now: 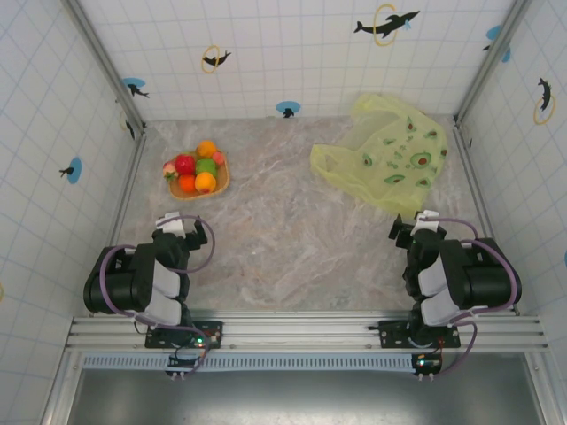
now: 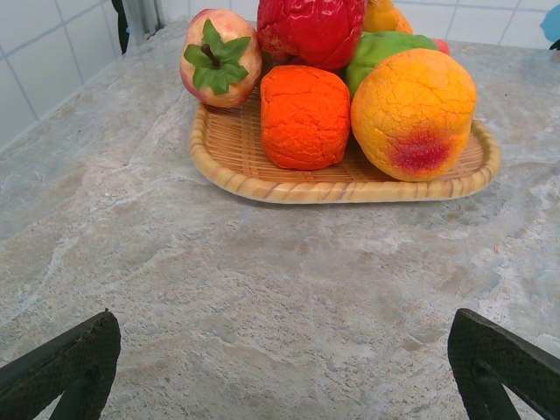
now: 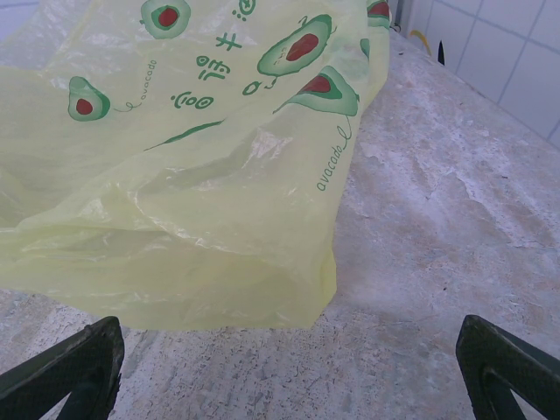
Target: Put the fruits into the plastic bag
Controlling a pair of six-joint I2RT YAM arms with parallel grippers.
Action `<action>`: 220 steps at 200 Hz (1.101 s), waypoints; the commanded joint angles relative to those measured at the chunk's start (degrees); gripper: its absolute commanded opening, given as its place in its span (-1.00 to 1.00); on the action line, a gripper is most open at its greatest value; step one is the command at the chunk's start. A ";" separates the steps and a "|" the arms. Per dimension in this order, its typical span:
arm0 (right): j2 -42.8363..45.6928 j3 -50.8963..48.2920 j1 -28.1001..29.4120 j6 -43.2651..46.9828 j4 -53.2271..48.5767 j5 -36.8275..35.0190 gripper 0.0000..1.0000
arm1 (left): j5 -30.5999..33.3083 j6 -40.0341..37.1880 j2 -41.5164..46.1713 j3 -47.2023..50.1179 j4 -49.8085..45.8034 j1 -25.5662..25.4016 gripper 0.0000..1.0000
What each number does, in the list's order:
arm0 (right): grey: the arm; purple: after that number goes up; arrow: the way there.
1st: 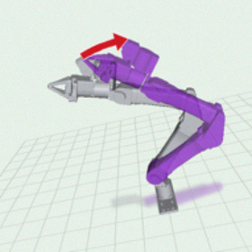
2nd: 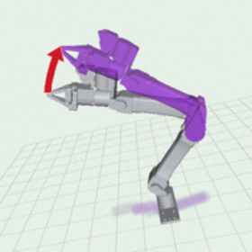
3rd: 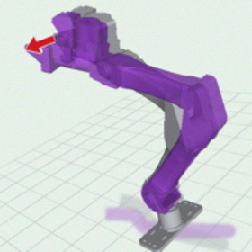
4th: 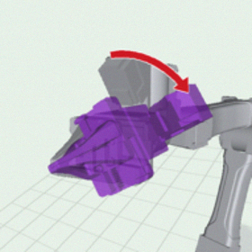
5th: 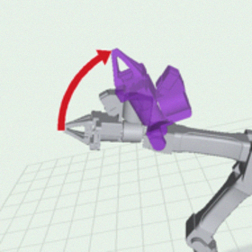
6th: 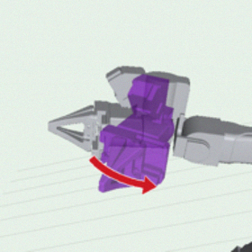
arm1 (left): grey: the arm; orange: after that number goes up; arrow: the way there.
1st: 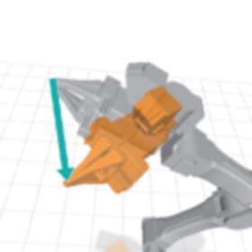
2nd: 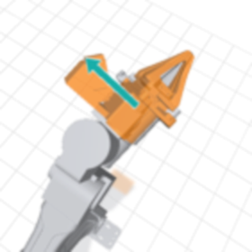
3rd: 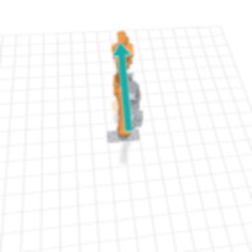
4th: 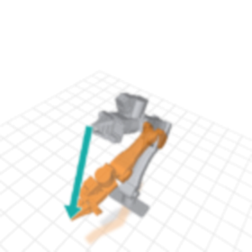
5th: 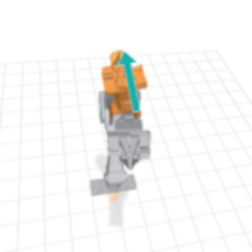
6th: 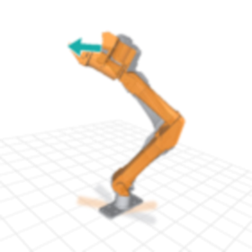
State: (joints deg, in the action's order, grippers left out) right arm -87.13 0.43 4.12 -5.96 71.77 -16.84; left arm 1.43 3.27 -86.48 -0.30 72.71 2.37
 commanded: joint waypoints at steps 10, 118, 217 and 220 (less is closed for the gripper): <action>0.29 -1.42 -0.24 0.08 1.87 0.28 1.00 | -1.34 0.97 -0.27 0.03 0.07 0.44 0.95; 30.79 8.60 0.97 -15.03 -35.93 -11.27 1.00 | 11.43 31.16 24.41 -18.66 -51.57 0.46 0.95; -2.28 47.59 11.53 -19.47 -49.33 -10.08 0.94 | -10.48 37.07 19.42 -32.78 -55.42 -24.17 0.96; -3.90 49.05 11.44 -19.45 -49.16 -10.58 0.93 | -10.46 36.79 19.02 -33.38 -55.79 -24.83 0.96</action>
State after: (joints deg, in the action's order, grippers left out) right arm -81.06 40.49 15.11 -24.23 25.98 -23.83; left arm -6.94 42.26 -63.75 -28.73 21.08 -17.74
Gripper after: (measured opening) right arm 0.980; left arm 0.978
